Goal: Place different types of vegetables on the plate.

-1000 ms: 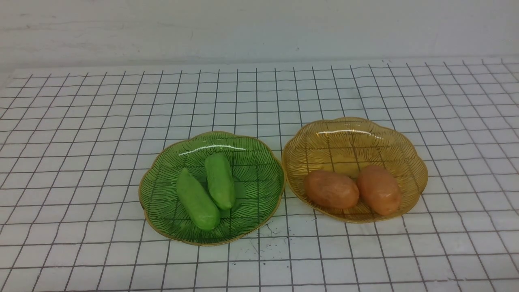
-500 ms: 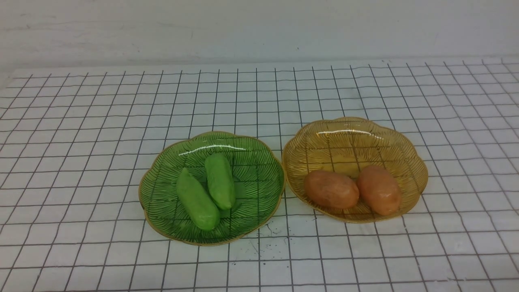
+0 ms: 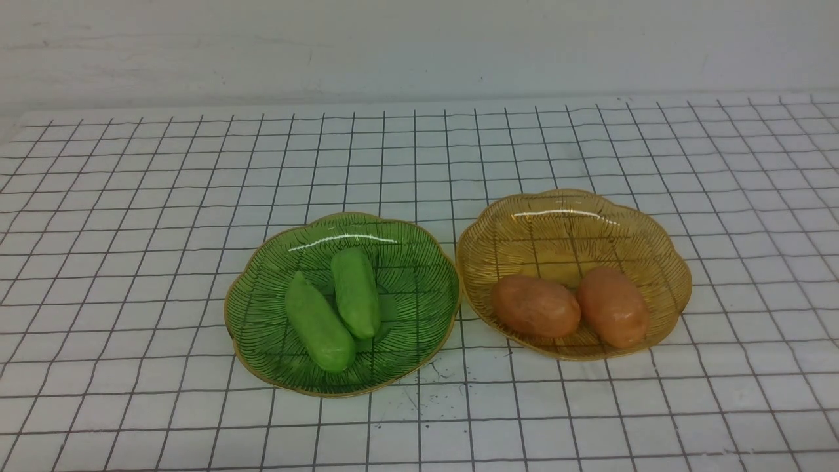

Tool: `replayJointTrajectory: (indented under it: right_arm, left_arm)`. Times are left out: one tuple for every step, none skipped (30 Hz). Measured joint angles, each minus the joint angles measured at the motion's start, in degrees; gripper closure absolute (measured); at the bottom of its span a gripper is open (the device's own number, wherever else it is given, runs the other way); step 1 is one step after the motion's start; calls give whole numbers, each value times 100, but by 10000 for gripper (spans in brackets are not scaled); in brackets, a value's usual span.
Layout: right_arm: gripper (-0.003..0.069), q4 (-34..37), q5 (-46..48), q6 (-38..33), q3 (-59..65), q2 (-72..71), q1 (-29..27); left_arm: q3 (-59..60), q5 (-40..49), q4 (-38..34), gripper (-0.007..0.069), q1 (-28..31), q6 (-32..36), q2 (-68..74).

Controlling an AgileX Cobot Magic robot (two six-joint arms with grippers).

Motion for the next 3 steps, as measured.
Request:
replayJointTrajectory:
  right_arm:
    - [664, 0, 0, 0, 0, 0, 0]
    - [664, 0, 0, 2, 0, 0, 0]
    - [664, 0, 0, 2, 0, 0, 0]
  left_arm:
    - [0, 0, 0, 632, 0, 0, 0]
    - [0, 0, 0, 632, 0, 0, 0]
    - [0, 0, 0, 632, 0, 0, 0]
